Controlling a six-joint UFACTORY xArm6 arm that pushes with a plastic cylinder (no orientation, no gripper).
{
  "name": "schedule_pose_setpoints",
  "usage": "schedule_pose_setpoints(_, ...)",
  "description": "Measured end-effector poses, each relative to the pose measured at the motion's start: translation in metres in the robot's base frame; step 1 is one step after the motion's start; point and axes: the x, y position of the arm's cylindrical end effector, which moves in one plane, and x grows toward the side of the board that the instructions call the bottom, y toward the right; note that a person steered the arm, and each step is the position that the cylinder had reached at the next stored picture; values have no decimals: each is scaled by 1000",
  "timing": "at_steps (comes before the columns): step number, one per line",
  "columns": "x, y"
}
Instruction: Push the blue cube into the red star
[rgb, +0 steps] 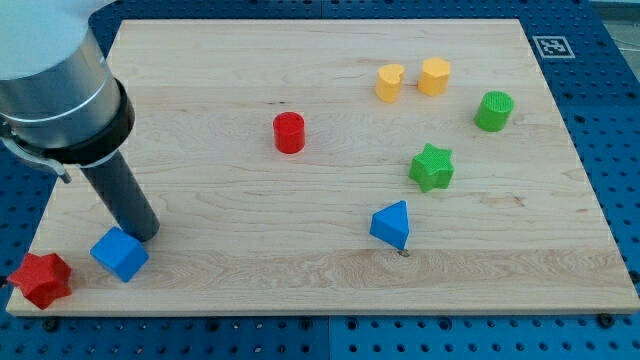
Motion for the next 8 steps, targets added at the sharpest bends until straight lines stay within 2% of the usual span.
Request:
schedule_pose_setpoints(3,20,46)
schedule_pose_setpoints(8,23,39)
